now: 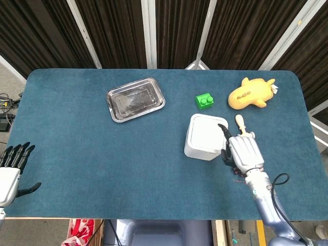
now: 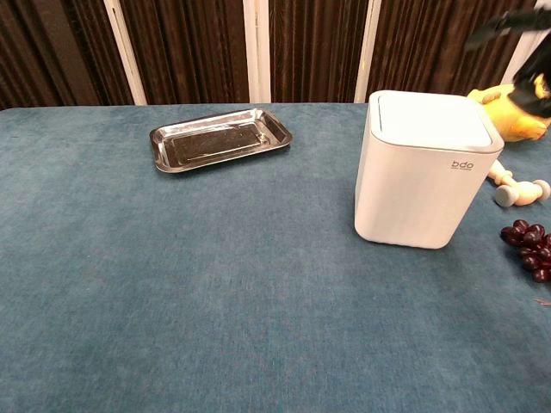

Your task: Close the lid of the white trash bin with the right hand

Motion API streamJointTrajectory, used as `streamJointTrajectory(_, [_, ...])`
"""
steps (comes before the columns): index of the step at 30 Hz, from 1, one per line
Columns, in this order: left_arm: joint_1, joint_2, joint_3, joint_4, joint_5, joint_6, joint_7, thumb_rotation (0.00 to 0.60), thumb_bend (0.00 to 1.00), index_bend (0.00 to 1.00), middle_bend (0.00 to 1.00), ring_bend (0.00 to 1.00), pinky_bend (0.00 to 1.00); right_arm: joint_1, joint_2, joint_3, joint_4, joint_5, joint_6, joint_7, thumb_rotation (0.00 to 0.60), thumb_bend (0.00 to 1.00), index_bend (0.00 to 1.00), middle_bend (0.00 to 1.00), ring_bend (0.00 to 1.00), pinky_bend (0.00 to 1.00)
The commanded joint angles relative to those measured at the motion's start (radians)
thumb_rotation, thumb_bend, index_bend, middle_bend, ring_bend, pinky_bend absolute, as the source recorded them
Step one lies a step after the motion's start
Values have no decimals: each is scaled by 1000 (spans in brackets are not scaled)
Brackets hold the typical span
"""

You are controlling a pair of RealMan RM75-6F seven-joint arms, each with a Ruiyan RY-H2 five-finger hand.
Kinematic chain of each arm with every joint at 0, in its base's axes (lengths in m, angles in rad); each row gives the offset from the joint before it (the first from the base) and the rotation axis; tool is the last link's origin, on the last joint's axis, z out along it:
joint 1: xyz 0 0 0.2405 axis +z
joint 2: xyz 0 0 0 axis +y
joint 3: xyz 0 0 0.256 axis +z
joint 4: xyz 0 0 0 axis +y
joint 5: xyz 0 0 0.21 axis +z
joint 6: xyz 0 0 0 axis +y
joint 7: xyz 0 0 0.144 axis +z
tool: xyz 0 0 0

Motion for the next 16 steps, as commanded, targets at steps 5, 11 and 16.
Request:
streamJointTrajectory(5, [7,-12,5,13,30,25,23,600,0,0,0,0,0,-270,40,-230,204,-504,155,188,600,336,0,41,18,129])
streamJointTrajectory(11, [13,-19,8,18,40,38,44,600,0,0,0,0,0,-406,-15,-306,389,-640,222,359,600,310,0,0,0,0])
streamJointTrajectory(16, [13,-26,3,26,39,42,54,600,0,0,0,0,0,-470,-69,-307,545,-703,279,398,600,309,0,0,0,0])
